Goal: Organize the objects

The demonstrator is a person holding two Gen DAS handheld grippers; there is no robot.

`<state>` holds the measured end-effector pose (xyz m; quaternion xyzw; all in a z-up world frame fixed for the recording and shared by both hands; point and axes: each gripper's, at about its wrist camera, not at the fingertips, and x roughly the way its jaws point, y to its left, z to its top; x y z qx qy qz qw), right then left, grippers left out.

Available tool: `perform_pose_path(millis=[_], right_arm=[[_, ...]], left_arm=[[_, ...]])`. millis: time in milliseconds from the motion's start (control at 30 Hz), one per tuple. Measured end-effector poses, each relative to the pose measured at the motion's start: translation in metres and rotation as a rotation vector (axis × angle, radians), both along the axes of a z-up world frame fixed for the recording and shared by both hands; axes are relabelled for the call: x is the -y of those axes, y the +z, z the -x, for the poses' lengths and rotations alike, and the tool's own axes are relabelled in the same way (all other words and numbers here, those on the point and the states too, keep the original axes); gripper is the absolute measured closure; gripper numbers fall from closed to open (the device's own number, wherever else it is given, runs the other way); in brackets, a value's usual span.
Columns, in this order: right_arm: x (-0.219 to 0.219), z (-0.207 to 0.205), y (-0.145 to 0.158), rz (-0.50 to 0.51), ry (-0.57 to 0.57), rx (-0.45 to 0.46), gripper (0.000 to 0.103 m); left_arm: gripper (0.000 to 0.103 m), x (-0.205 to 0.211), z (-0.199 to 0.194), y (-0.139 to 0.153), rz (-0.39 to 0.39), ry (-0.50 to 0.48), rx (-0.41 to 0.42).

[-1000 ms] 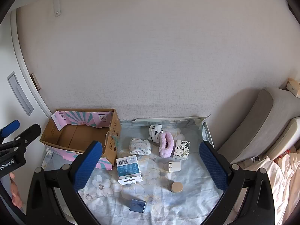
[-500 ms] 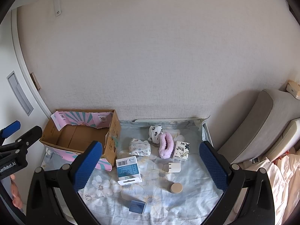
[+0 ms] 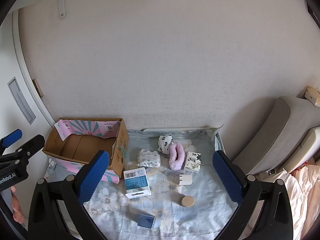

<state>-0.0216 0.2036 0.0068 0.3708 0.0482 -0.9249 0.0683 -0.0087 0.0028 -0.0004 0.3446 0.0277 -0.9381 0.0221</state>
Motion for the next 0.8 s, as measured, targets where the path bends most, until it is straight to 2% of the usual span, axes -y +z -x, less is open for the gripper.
perform_pose_path(millis=[167, 400, 800], right_arm=[[0.0001, 0.0000, 0.0000, -0.001, -0.001, 0.000, 0.000], [0.0002, -0.0011, 0.0012, 0.002, 0.000, -0.003, 0.000], [-0.0008, -0.0048, 0.0021, 0.006, -0.005, -0.005, 0.000]], left_arm=[[0.000, -0.0007, -0.0035, 0.0044, -0.001, 0.004, -0.025], [0.000, 0.0004, -0.0048, 0.0036, -0.007, 0.044, -0.019], [0.000, 0.0023, -0.0088, 0.0025, -0.035, 0.039, -0.004]])
